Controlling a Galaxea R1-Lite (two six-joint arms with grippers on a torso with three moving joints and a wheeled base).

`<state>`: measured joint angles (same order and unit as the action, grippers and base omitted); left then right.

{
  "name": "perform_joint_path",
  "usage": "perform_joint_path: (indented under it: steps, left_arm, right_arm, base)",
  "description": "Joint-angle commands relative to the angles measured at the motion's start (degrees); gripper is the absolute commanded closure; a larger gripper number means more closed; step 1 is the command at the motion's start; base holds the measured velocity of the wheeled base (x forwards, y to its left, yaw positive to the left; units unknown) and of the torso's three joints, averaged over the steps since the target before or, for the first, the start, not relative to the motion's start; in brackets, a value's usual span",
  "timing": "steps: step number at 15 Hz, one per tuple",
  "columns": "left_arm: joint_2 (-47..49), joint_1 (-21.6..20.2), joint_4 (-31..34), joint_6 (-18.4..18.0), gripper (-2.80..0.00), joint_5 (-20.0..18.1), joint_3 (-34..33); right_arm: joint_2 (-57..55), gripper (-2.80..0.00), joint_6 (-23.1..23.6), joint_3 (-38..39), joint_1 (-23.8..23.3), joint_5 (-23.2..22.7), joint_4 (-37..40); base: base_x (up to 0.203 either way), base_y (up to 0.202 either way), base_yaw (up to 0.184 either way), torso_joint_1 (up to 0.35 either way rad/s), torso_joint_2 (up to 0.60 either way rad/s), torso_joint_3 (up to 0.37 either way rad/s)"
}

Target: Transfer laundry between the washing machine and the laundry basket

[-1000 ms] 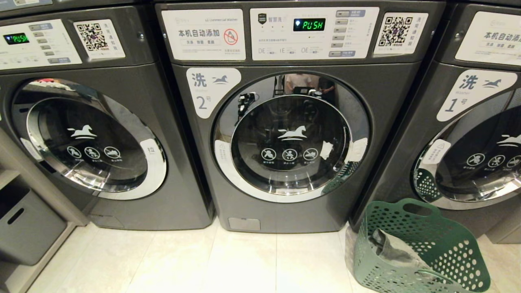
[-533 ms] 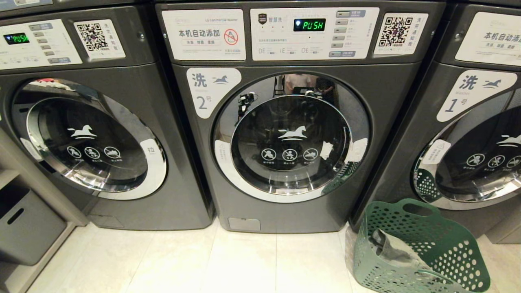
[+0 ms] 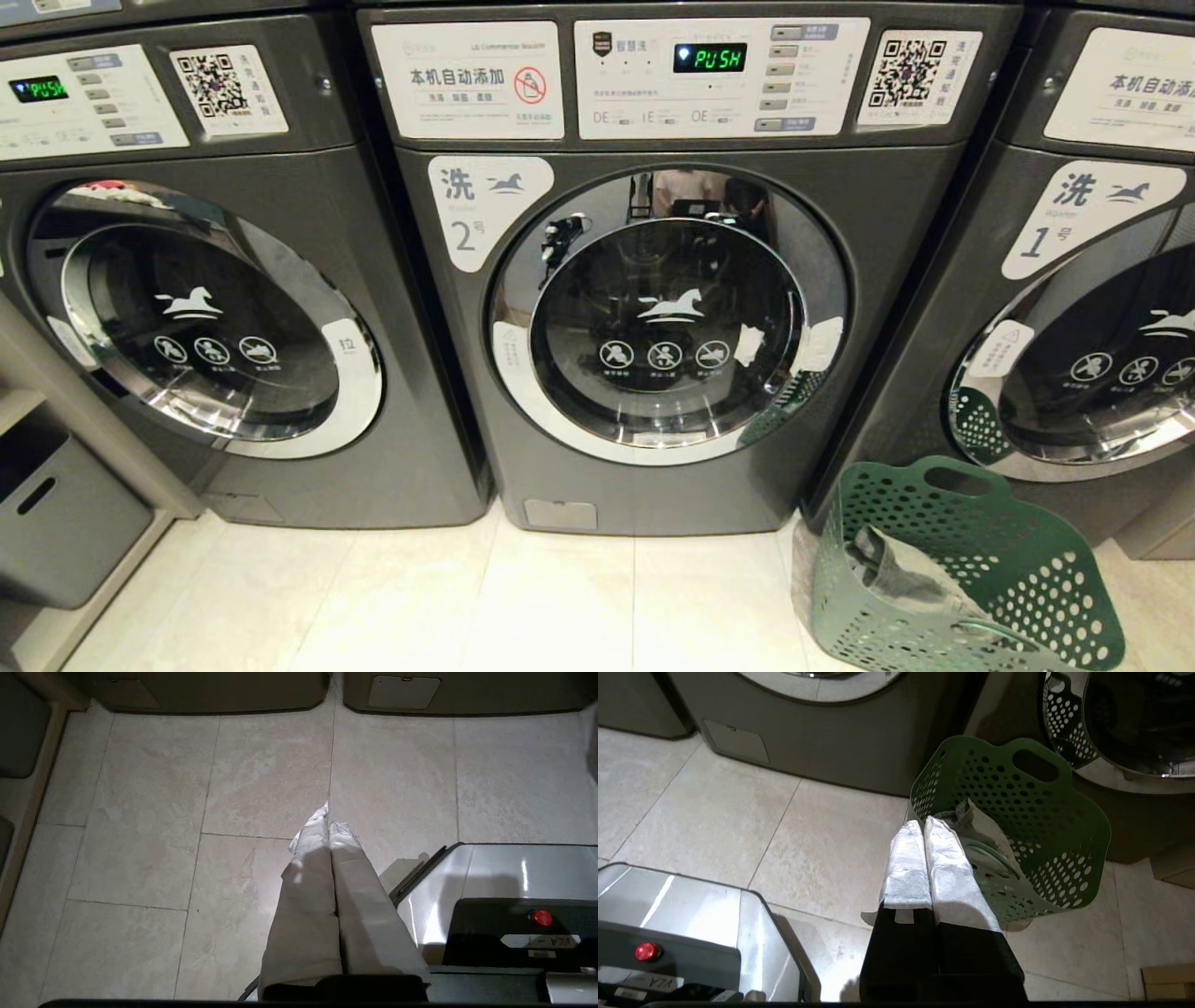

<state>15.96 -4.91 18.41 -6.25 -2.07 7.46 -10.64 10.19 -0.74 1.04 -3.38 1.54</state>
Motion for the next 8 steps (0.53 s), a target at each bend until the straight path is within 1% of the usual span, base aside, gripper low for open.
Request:
perform_joint_path:
  steps: [1, 3, 5, 6, 7, 8]
  left_arm:
    - [-1.16, 1.95, 0.51, -0.10, 0.00, -2.15, -0.47]
    - [-7.96, 4.36, 0.55, -0.42, 0.00, -2.21, -0.45]
    - [-14.42, 5.01, 0.73, -0.38, 0.00, -1.92, -0.40]
    - [-16.17, 5.18, 0.72, -0.02, 0.00, -0.91, -0.45]
    - [-16.15, 5.31, 0.61, 0.49, 0.00, 1.14, -0.50]
    - [-16.05, 5.35, 0.58, 0.63, 0.00, 1.10, -0.52]
  right_arm:
    - [5.13, 0.00, 0.00, -0.09, -0.03, 0.08, 0.03]
    - [10.75, 0.00, -0.50, -0.19, -0.40, 0.85, 0.56]
    - [10.64, 0.00, -0.26, -0.22, -0.60, 1.00, 0.66]
    - [10.64, 0.00, -0.63, -0.14, -0.60, 1.20, 0.66]
    - [10.64, 0.00, -0.82, -0.14, -0.60, 1.36, 0.66]
    - [10.64, 0.00, -1.59, -0.14, -0.60, 1.38, 0.66]
  base:
    - [0.000, 0.000, 0.000, 0.000, 0.00, 0.000]
    - [0.000, 0.000, 0.000, 0.000, 0.00, 0.000]
    - [0.000, 0.000, 0.000, 0.000, 0.00, 0.000]
    - [0.000, 0.000, 0.000, 0.000, 0.00, 0.000]
    - [0.000, 0.000, 0.000, 0.000, 0.00, 0.000]
    - [0.000, 0.000, 0.000, 0.000, 0.00, 0.000]
